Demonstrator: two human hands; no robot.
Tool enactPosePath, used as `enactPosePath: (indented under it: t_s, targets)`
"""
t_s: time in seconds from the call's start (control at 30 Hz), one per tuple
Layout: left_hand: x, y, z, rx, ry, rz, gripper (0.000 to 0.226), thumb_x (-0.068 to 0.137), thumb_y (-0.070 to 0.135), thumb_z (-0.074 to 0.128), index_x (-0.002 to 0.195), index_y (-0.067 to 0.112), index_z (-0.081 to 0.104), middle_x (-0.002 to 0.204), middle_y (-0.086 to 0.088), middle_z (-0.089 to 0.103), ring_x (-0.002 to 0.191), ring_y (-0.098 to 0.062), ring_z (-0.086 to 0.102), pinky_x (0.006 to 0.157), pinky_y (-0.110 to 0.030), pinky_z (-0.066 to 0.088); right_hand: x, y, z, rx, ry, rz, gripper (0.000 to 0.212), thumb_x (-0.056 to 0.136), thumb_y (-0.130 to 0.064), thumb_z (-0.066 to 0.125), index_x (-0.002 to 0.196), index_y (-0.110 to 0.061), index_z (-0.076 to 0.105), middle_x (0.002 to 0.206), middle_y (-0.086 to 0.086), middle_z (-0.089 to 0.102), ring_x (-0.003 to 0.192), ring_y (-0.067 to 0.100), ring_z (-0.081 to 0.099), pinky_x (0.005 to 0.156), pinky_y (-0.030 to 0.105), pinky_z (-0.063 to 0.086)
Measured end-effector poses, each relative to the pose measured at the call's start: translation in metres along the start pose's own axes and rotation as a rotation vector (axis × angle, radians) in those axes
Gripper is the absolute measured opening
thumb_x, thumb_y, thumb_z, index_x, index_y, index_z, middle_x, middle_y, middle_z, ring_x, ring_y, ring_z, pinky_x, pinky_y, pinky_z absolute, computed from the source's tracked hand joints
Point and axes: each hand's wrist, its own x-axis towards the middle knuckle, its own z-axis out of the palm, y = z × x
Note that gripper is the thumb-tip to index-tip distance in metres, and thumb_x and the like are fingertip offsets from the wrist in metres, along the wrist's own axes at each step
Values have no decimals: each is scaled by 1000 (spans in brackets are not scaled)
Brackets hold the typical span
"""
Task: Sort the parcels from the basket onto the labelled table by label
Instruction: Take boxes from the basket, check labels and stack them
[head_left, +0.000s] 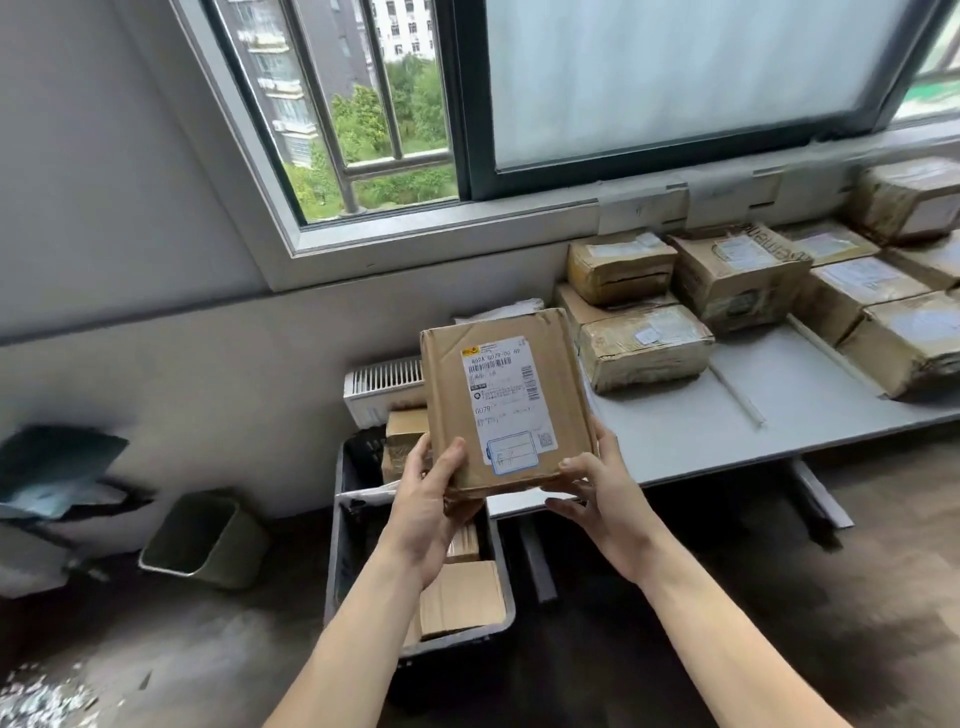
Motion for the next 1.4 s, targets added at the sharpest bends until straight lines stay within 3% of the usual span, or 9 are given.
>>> enactPosePath:
  t_s: [0.13, 0.33, 0.53, 0.7, 0.83, 1.03, 1.17, 1.3, 1.4]
  targets:
    - [20, 1, 8, 54, -93, -54, 68, 83, 42, 78, 144, 32, 50, 125, -2, 74, 120, -26, 68, 109, -51, 49, -13, -10, -8, -28, 94, 26, 56, 100, -10, 50, 144, -43, 38, 115, -5, 77, 109, 21, 70, 101, 47, 51]
    - [37, -21, 43, 4, -179, -169, 49, 92, 28, 73, 137, 29, 54, 114, -1, 78, 96, -17, 74, 90, -41, 55, -25, -15, -36, -62, 266, 60, 51, 102, -12, 49, 142, -42, 43, 117, -4, 76, 114, 25, 69, 106, 50, 48]
    - [48, -53, 71, 126, -207, -271, 53, 93, 32, 74, 137, 22, 46, 108, -1, 78, 93, -15, 72, 86, -35, 55, -29, 10, -81, 36, 451, 107, 42, 101, -18, 53, 139, -36, 51, 122, 8, 74, 114, 34, 67, 100, 49, 53]
    - [74, -77, 108, 330, -218, -349, 52, 90, 45, 75, 125, 26, 42, 124, -9, 69, 104, -22, 67, 88, -37, 57, -9, 20, -134, 114, 549, 138, 35, 103, -21, 54, 137, -28, 50, 128, 16, 67, 113, 36, 64, 97, 48, 54]
    - [102, -98, 151, 478, -195, -366, 39, 94, 44, 70, 121, 25, 49, 126, -1, 65, 113, -16, 64, 90, -32, 53, 22, 21, -185, 143, 546, 189, 35, 103, -22, 55, 137, -27, 48, 126, 19, 64, 109, 33, 63, 99, 49, 53]
    - [140, -118, 224, 579, -59, -377, 28, 97, 33, 65, 122, 21, 59, 118, 5, 70, 98, -8, 67, 72, -24, 49, 72, 9, -267, 150, 473, 315, 52, 99, -20, 61, 146, -25, 39, 130, 7, 62, 118, 31, 61, 108, 51, 48]
    - [154, -128, 260, 586, 23, -414, 15, 100, 30, 61, 114, 25, 64, 113, 9, 73, 102, -7, 68, 80, -26, 53, 105, 5, -308, 152, 391, 389, 51, 99, -20, 61, 146, -25, 41, 129, 4, 62, 121, 29, 60, 104, 48, 49]
    - [160, -140, 273, 583, 84, -450, 34, 95, 34, 63, 128, 24, 62, 119, 10, 73, 112, -11, 67, 97, -34, 54, 124, 3, -326, 144, 333, 435, 51, 98, -18, 61, 144, -24, 40, 128, 3, 62, 122, 28, 59, 103, 47, 49]
    - [163, -143, 280, 574, 119, -483, 33, 95, 35, 62, 127, 24, 63, 115, 9, 76, 109, -12, 69, 97, -34, 56, 130, 4, -335, 132, 295, 460, 50, 98, -17, 63, 144, -24, 43, 128, 4, 64, 122, 26, 60, 103, 47, 50]
